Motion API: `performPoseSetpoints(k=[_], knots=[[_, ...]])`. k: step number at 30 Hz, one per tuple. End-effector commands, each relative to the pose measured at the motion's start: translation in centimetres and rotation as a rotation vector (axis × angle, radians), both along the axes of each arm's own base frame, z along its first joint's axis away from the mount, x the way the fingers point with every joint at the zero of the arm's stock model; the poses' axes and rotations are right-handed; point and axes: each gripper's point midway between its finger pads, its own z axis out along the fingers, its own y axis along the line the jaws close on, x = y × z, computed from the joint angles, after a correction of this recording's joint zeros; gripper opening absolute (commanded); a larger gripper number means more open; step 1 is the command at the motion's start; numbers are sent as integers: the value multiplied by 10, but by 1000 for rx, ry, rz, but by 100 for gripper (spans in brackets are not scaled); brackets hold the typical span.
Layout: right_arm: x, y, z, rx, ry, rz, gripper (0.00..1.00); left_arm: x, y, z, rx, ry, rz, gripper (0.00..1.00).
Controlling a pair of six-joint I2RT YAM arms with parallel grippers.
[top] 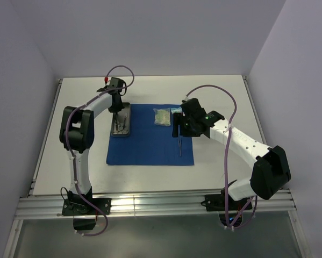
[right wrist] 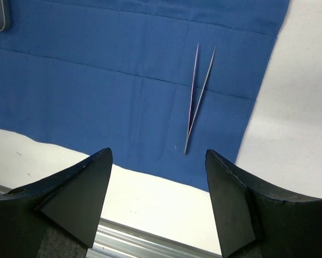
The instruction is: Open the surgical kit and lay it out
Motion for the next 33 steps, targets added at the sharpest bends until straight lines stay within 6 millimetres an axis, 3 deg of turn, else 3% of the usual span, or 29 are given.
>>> performPoseSetpoints(k=[1,2,7,11,12,13,14,15,16,18,20,23,24,26,27,30,33], knots=[[19,8,26,51,-86,-2,77,11,-7,69,-41,-150,-49,3],[19,9,27,53,-89,-2,77,9,-8,85,-50,-182,-62,3],[22,17,41,98,-115,16,75,2,-21,120,-103,-275,-141,2],[22,23,55,153,-146,21,73,-16,-45,150,-234,-343,-255,0],[21,26,67,195,-173,17,73,-32,-55,165,-302,-368,-309,0],[17,27,67,219,-171,18,70,-36,-64,182,-358,-418,-334,0],[11,33,72,281,-155,9,69,-54,-70,198,-400,-452,-359,0],[9,40,91,362,-204,16,67,-65,-78,206,-442,-463,-387,0],[1,43,82,397,-184,12,66,-73,-83,216,-464,-484,-399,0],[-11,57,100,502,-217,2,65,-99,-99,236,-523,-508,-435,0],[-19,66,103,504,-235,8,65,-122,-109,252,-587,-527,-468,0],[-27,88,111,475,-256,37,65,-148,-120,266,-664,-549,-535,0],[-32,98,101,448,-225,60,65,-152,-122,269,-681,-557,-547,0],[-23,105,111,430,-256,41,65,-162,-125,274,-720,-560,-563,0],[-21,110,107,419,-247,42,65,-164,-126,276,-734,-562,-565,0],[-16,127,125,462,-270,46,65,-168,-130,279,-755,-557,-566,0],[-15,137,129,471,-272,46,64,-167,-131,279,-748,-569,-559,0]])
